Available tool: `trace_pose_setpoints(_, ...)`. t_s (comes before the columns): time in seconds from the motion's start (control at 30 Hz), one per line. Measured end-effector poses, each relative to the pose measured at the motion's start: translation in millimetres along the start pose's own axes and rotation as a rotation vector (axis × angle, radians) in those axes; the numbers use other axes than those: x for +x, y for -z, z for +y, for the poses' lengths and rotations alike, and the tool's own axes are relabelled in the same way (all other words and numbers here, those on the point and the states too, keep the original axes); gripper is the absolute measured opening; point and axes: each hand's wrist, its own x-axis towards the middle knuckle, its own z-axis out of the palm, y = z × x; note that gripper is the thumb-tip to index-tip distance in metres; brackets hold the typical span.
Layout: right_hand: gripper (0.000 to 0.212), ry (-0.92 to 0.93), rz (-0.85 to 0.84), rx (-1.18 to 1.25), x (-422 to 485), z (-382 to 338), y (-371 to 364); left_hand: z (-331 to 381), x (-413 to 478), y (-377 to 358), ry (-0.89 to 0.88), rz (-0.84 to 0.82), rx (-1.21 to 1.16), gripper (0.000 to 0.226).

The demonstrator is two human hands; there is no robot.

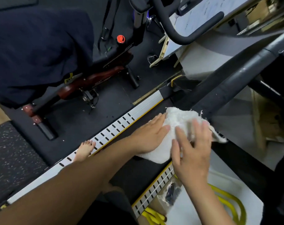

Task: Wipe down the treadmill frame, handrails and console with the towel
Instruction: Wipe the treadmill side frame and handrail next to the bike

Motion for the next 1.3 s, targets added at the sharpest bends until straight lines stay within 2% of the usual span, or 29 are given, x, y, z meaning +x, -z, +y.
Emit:
trace_pose_setpoints(0.03, 0.039, 0.11, -0.059, 0.029, 4.8, 11.5, 0.2, 1.7, 8.7, 1.8, 0.006, -0.01, -0.018, 0.058)
trace_pose_setpoints(0.13, 0.043, 0.201, -0.249, -0.004, 49.1, 30.9, 1.8, 3.1, 42.5, 7.6, 0.094, -0.025, -0.121, 0.058)
trace_pose_setpoints(0.2, 0.044, 0.233, -0.311, -0.105, 80.8, 30.2, 3.5, 3.7, 53.0, 10.9, 0.124, 0.07, -0.172, 0.06)
trace_pose_setpoints(0.3, 0.043, 0.23, -0.33, -0.112, 74.8, 22.9, 9.4, 6.9, 24.6, 7.9, 0.035, 0.238, -0.173, 0.051)
trace_pose_setpoints(0.43, 0.048, 0.267, -0.304, 0.003, 16.3, 24.0, 8.3, 3.2, -40.2, -10.7, -0.035, 0.174, 0.002, 0.056)
trace_pose_setpoints(0.53, 0.049, 0.257, -0.307, 0.001, 25.3, 28.3, 4.4, 5.7, -43.3, -12.0, -0.019, 0.136, 0.009, 0.059)
trace_pose_setpoints(0.67, 0.049, 0.282, -0.384, -0.193, 72.3, 19.2, 5.8, 5.2, 17.2, 9.6, 0.052, -0.012, -0.167, 0.052)
trace_pose_setpoints(0.77, 0.044, 0.186, -0.494, -0.33, 106.1, 6.3, -5.9, -4.9, 43.9, 15.9, 0.079, -0.079, -0.31, 0.049)
trace_pose_setpoints(0.83, 0.041, 0.14, -0.471, -0.3, 112.2, 0.7, -9.3, -10.6, 48.1, 12.5, 0.102, -0.097, -0.351, 0.049)
trace_pose_setpoints(0.93, 0.039, 0.221, -0.355, -0.198, 86.7, 1.3, -0.3, -14.0, 32.3, 11.0, 0.147, -0.112, -0.274, 0.051)
trace_pose_setpoints(1.07, 0.042, 0.264, -0.291, -0.115, 51.6, -5.1, 1.2, -16.4, -20.3, 9.2, 0.128, -0.064, -0.19, 0.053)
trace_pose_setpoints(1.2, 0.047, 0.306, -0.334, -0.15, 63.5, -0.1, -0.3, -0.7, -9.6, 3.9, 0.088, -0.045, -0.073, 0.052)
trace_pose_setpoints(1.3, 0.049, 0.274, -0.393, -0.187, 78.9, 6.7, -0.5, 2.9, 27.2, 10.6, 0.034, -0.069, -0.104, 0.053)
